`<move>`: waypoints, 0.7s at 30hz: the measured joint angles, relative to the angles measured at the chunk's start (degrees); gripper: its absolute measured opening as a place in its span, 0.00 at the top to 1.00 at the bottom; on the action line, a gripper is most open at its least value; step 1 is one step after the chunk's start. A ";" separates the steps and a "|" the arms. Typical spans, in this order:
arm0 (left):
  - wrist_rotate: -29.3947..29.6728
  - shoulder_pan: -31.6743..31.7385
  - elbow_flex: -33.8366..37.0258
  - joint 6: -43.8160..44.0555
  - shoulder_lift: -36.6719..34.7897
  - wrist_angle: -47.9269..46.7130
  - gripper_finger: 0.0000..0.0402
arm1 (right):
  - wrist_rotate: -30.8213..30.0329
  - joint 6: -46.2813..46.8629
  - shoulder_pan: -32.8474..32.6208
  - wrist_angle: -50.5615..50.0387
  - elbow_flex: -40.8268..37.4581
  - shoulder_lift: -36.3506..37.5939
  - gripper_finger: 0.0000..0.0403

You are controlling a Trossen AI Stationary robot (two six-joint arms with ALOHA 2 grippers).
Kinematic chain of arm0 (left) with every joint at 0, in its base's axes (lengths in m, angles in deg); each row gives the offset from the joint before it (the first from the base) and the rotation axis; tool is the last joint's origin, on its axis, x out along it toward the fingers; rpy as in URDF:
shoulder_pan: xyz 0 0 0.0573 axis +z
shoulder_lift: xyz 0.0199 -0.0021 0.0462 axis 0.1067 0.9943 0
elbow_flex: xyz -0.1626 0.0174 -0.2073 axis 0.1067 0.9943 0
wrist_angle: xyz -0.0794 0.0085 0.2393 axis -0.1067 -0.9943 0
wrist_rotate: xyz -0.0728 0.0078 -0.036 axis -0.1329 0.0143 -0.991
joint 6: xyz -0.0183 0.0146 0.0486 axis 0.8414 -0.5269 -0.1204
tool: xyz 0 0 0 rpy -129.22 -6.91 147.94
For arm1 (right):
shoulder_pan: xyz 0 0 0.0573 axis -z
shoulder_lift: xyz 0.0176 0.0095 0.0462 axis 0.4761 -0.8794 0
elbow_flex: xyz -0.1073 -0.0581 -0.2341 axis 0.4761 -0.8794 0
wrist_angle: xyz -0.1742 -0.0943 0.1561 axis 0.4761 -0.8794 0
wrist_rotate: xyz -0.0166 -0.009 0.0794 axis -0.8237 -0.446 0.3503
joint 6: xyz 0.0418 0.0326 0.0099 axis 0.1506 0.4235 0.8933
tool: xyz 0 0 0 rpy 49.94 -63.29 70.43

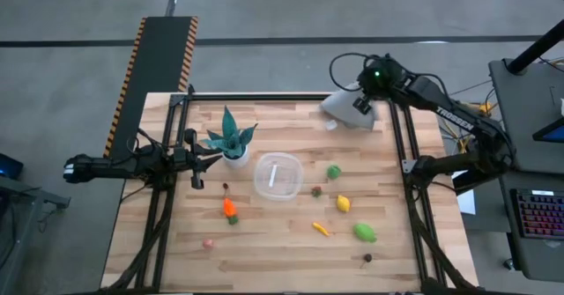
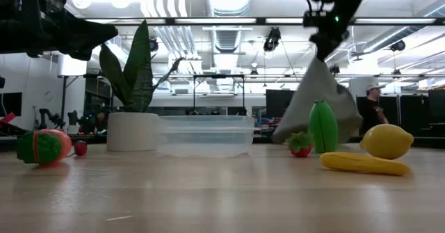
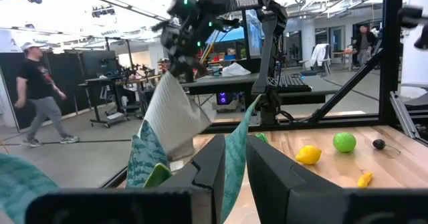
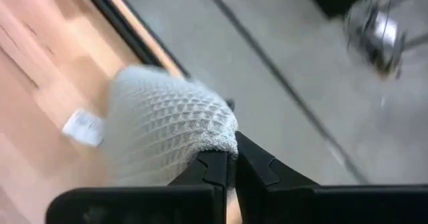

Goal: Pick and placing Produce into tupperware
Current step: Move the gray cloth to the top right of the table

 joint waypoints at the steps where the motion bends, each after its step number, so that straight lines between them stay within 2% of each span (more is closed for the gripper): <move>1: 0.02 -0.02 0.01 0.00 0.00 0.00 0.88 | -0.04 1.58 0.27 0.20 -1.47 0.00 0.98; 13: 0.01 -0.02 0.00 0.00 0.05 0.11 0.88 | 0.82 15.33 0.56 5.72 -17.43 0.00 0.98; 21: 0.00 0.00 -0.01 -0.13 0.07 0.09 0.88 | 5.26 19.48 0.58 11.56 -24.09 0.02 0.98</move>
